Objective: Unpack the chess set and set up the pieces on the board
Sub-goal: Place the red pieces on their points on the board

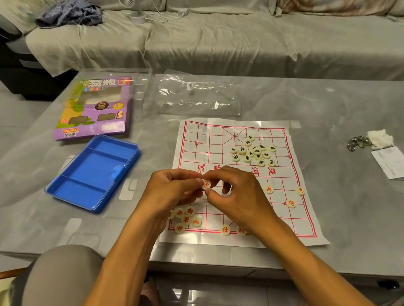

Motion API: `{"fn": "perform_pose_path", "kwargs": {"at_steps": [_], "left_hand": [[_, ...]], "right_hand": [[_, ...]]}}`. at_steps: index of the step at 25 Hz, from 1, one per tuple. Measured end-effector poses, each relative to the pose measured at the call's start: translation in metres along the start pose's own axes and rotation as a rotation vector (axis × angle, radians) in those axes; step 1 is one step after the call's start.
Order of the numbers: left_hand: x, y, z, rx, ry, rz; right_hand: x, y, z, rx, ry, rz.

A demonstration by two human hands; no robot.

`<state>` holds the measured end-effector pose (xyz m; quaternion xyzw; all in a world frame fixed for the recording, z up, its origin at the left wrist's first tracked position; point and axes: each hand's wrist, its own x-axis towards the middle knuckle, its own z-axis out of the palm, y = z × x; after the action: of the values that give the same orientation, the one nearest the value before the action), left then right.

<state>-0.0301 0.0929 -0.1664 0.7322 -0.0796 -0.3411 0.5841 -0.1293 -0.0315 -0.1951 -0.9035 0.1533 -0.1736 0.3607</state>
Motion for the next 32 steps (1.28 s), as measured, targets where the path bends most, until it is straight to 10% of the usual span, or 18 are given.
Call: {"fn": "perform_pose_path", "kwargs": {"at_steps": [9,32], "left_hand": [[0.005,0.006,-0.025,0.062,0.398,0.143],[0.010,0.004,-0.023,0.082,0.347,0.163]], "right_hand": [[0.013,-0.001,0.012,-0.207,-0.226,0.131],[0.025,0.003,0.027,-0.289,-0.319,0.137]]}}
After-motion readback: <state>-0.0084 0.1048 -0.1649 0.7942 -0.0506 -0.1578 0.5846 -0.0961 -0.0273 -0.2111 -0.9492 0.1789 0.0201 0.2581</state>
